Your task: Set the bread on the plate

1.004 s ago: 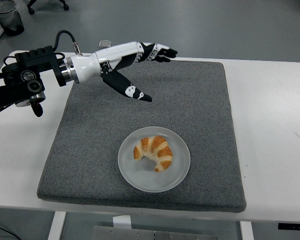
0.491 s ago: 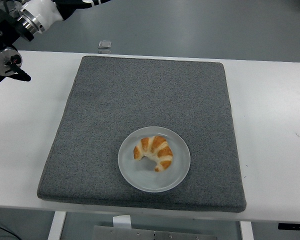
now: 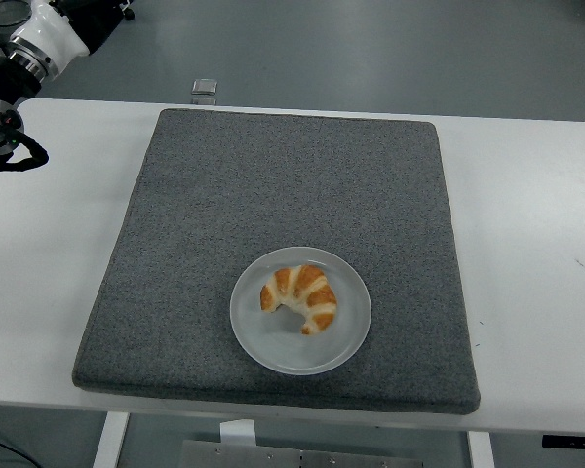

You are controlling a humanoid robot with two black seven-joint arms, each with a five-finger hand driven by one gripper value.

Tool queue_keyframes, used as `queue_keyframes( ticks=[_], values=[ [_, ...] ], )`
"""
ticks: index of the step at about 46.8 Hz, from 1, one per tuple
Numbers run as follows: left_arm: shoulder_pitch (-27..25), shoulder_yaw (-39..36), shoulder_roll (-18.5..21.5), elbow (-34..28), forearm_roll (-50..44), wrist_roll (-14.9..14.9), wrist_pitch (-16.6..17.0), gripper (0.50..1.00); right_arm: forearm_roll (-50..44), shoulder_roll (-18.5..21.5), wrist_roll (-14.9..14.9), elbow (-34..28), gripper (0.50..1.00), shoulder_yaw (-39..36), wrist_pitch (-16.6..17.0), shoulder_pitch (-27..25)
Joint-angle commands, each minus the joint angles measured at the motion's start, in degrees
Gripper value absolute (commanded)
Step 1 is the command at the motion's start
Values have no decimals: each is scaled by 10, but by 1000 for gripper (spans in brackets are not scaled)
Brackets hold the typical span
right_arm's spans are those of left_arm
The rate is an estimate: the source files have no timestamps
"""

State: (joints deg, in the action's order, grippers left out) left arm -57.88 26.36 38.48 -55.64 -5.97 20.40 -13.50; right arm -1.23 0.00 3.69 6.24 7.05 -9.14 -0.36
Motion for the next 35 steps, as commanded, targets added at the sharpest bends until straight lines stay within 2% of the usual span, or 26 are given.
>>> queue_keyframes(
  ticks=[1, 12, 35],
  values=[
    [12, 0, -5, 1, -5, -5, 0, 988, 0, 0, 0, 0, 938, 0, 0, 0],
    [35, 3, -11, 1, -7, -5, -6, 988, 0, 0, 0, 0, 938, 0, -1, 0],
    [44, 4, -13, 12, -6, -4, -7, 988, -2, 0, 0, 0, 938, 1, -3, 0]
  ],
)
